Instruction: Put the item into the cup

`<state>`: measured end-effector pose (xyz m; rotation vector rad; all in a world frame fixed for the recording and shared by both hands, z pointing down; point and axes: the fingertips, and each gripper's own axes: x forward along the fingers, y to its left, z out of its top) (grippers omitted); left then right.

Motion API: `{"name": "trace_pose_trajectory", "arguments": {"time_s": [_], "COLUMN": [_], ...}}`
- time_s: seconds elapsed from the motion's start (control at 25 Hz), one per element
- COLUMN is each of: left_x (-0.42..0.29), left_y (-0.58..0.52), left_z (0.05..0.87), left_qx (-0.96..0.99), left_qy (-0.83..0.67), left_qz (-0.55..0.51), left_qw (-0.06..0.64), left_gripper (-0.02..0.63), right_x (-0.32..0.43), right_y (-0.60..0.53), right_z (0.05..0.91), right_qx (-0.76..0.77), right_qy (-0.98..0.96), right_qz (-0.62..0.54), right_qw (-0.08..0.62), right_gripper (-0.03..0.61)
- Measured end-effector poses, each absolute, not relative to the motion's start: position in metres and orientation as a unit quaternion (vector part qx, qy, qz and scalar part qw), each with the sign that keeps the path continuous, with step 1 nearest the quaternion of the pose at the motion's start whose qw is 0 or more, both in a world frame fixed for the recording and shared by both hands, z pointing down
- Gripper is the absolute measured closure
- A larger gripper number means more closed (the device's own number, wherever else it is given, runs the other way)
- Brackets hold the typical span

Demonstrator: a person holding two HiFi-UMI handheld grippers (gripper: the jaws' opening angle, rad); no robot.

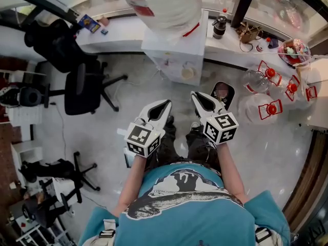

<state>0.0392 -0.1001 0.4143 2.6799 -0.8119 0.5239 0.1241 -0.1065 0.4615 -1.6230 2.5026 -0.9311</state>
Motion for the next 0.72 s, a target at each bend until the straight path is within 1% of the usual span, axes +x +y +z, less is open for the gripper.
{"name": "trace_pose_trajectory", "arguments": {"time_s": [0.24,0.72], "left_x": [0.031,0.008], "left_y": [-0.113,-0.155], "left_z": [0.431,0.452], "left_qx": [0.940,0.959], "left_qy": [-0.239,-0.152], "left_qz": [0.199,0.214], "left_qw": [0.144,0.106], "left_gripper": [0.600,0.600], "right_x": [0.119,0.099], "right_y": [-0.117,-0.158], "right_z": [0.485,0.525], "right_qx": [-0.549,-0.601], "right_qy": [0.777,0.737], "right_qz": [-0.309,-0.308], "right_qw": [-0.005,-0.029], "right_gripper": [0.528,0.528]}}
